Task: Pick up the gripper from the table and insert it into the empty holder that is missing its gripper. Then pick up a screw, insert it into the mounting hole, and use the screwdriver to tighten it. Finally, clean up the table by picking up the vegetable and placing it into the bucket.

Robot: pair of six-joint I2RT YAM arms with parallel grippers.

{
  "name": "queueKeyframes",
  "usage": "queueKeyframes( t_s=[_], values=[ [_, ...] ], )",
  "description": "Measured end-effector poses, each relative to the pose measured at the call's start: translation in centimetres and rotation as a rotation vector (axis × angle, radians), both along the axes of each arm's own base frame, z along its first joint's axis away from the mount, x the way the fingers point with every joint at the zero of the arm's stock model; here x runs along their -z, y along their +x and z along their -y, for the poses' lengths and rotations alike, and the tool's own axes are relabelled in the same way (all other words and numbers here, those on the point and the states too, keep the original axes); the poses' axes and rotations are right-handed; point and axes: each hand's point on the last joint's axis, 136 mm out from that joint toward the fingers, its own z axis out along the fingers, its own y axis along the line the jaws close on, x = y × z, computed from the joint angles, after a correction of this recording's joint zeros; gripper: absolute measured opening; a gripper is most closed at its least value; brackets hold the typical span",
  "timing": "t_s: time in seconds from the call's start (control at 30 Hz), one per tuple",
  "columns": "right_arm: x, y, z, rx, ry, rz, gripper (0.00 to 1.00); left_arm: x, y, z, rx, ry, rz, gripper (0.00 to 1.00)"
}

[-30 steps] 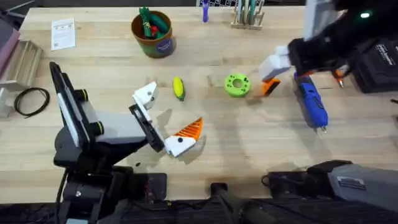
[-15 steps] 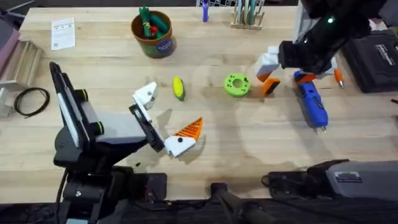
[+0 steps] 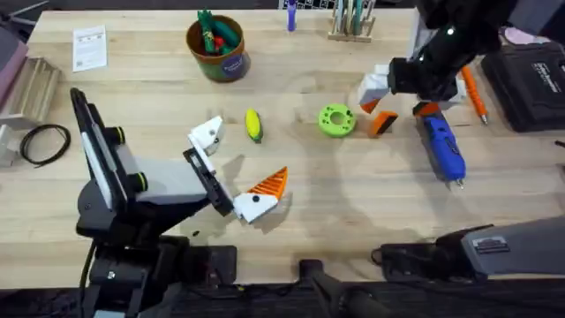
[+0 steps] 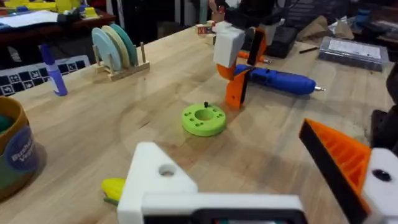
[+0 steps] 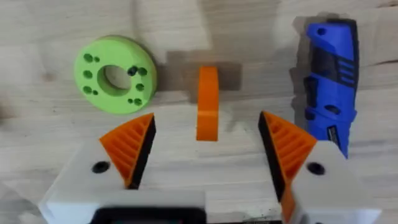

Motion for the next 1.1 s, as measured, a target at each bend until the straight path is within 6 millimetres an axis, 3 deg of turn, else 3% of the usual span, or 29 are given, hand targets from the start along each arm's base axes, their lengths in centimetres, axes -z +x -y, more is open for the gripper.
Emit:
queueKeyframes(
  t_s=[0.17, 0.47, 0.83, 1.1],
  values=[
    [0.9, 0.3, 0.2, 0.0, -0.001, -0.001, 0.991, 0.0, 0.0, 0.0, 0.0, 0.0, 0.0, 0.986],
    [3.8, -1.7, 0.5, -0.007, -0.009, -0.066, 0.967, 0.0, 0.0, 0.0, 0.0, 0.0, 0.0, 0.986],
    [3.6, -0.6, 0.3, -0.011, 0.003, -0.017, 0.873, 0.0, 0.0, 0.0, 0.0, 0.0, 0.0, 0.986],
    [1.7, -0.5, 0.3, -0.011, 0.015, 0.047, 0.854, 0.0, 0.0, 0.0, 0.0, 0.0, 0.0, 0.986]
  ],
)
